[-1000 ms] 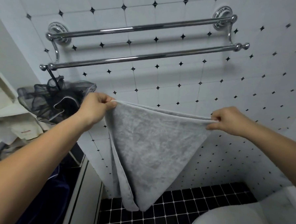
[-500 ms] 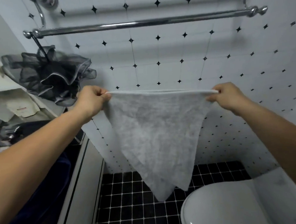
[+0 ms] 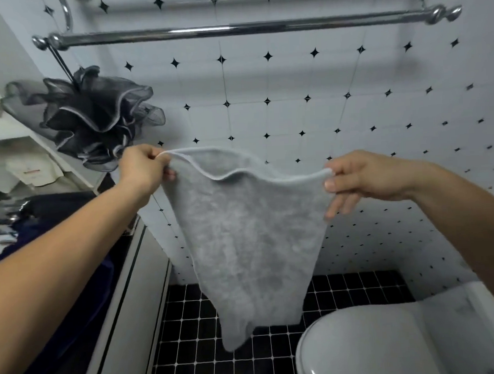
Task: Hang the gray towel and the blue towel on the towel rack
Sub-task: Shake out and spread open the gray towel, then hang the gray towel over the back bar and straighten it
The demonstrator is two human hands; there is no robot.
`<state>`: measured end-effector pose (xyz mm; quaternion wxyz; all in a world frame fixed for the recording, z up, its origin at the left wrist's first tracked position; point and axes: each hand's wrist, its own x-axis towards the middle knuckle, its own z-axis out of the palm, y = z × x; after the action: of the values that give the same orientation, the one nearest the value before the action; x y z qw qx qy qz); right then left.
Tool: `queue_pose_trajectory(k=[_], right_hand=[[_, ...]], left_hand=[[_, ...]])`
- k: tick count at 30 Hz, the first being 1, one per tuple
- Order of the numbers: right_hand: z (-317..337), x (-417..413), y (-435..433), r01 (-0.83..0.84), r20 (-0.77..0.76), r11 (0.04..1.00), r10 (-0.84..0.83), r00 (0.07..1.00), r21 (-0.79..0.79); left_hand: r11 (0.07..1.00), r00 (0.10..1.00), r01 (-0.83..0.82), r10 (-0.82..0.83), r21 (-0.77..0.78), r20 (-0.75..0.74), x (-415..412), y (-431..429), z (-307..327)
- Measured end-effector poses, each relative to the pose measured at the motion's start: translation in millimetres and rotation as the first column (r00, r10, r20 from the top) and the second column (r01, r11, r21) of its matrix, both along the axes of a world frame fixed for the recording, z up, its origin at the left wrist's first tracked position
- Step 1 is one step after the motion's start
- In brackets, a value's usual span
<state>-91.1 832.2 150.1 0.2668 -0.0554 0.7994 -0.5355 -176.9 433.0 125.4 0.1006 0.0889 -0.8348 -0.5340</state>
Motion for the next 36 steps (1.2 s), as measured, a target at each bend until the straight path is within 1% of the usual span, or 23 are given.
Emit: queue_pose_trajectory(k=[1,2,3,4,5,8,10,12,13,15,16,17,18,19,21,23,26,29,31,32,34,36], right_hand=[[0.9,-1.5,1.1,0.059,-0.002,0.997,-0.059,0.998,-0.040],[3.6,-4.6,3.3,0.201,-0.016,0.976,-0.203,0.979,-0.088],[4.5,-9.9,7.8,0.358,-0.038,0.925,-0.365,0.930,-0.125],[5.0,-16.1,10.8,0.472,-0.048,0.868,-0.483,0.874,-0.155],[4.1,-21.3,11.6,0.519,-0.048,0.837,-0.534,0.844,-0.175],[-0.6,-31.4,8.3,0.485,-0.017,0.842,-0.502,0.865,-0.235],[1.5,-36.2,11.0,0.525,0.017,0.798,-0.545,0.838,-0.295],[4.1,-41.1,20.8,0.575,0.044,0.737,-0.601,0.798,-0.357],[5.5,-42.3,25.0,0.558,0.028,0.738,-0.594,0.804,-0.379],[7.0,-41.7,29.2,0.480,-0.063,0.791,-0.539,0.840,-0.379],[8.6,-41.8,31.2,0.438,-0.127,0.832,-0.503,0.855,-0.341],[12.5,-41.4,31.9,0.419,-0.201,0.865,-0.478,0.855,-0.274],[16.5,-41.7,32.5,0.421,-0.261,0.876,-0.475,0.840,-0.236],[18.6,-44.6,35.1,0.448,-0.300,0.864,-0.501,0.812,-0.231],[23.1,-55.2,40.4,0.547,-0.277,0.777,-0.625,0.729,-0.313],[28.0,-66.9,43.4,0.621,-0.198,0.688,-0.714,0.672,-0.374],[38.8,-82.4,40.7,0.637,-0.032,0.599,-0.740,0.672,-0.486],[53.3,-99.3,38.3,0.635,0.072,0.494,-0.754,0.653,-0.594],[60.3,-113.7,40.0,0.633,0.111,0.412,-0.777,0.620,-0.655],[63.4,-120.6,40.0,0.624,0.125,0.385,-0.778,0.616,-0.680],[68.9,-134.1,36.5,0.600,0.145,0.359,-0.764,0.629,-0.715],[74.0,-150.7,30.1,0.562,0.145,0.319,-0.763,0.630,-0.763]], left_hand=[[1.000,1.000,-0.024,0.024,0.010,0.004,0.1,-5.7,1.0],[0.999,1.000,-0.025,0.025,0.024,-0.001,1.0,-9.0,1.4],[0.999,1.000,-0.007,0.008,0.037,-0.014,2.6,-8.9,1.6],[0.999,0.999,0.020,-0.018,0.040,-0.032,4.2,-5.5,3.2],[0.998,0.998,0.042,-0.040,0.047,-0.048,5.3,1.0,4.3],[0.993,0.999,0.037,-0.032,0.112,-0.043,1.8,16.6,8.3],[0.990,0.999,0.035,-0.033,0.134,-0.016,-0.7,18.6,13.4],[0.991,0.998,0.065,-0.065,0.115,-0.001,-1.0,17.9,19.9],[0.991,0.997,0.076,-0.076,0.114,-0.003,-0.6,17.8,23.8],[0.983,0.997,0.074,-0.076,0.167,0.002,-0.9,20.2,32.1],[0.977,0.997,0.068,-0.072,0.203,0.011,-1.1,22.3,36.9],[0.972,0.997,0.066,-0.073,0.227,0.024,-1.1,24.9,41.8],[0.967,0.996,0.069,-0.080,0.244,0.036,-1.2,27.8,46.3],[0.963,0.995,0.078,-0.091,0.258,0.042,-1.4,31.3,50.3],[0.951,0.993,0.102,-0.115,0.292,0.025,-3.1,39.9,56.7],[0.942,0.995,0.100,-0.099,0.321,-0.018,-9.1,49.0,62.5],[0.906,0.995,0.075,-0.042,0.417,-0.088,-21.6,59.1,76.9],[0.830,0.985,0.140,-0.059,0.540,-0.165,-33.3,62.4,86.5],[0.799,0.978,0.172,-0.067,0.576,-0.199,-39.9,63.7,90.7],[0.779,0.975,0.175,-0.052,0.602,-0.216,-43.7,64.5,93.0],[0.712,0.974,0.153,0.010,0.685,-0.228,-53.4,65.9,99.7],[0.672,0.971,0.160,0.026,0.723,-0.239,-66.0,69.2,107.2]])
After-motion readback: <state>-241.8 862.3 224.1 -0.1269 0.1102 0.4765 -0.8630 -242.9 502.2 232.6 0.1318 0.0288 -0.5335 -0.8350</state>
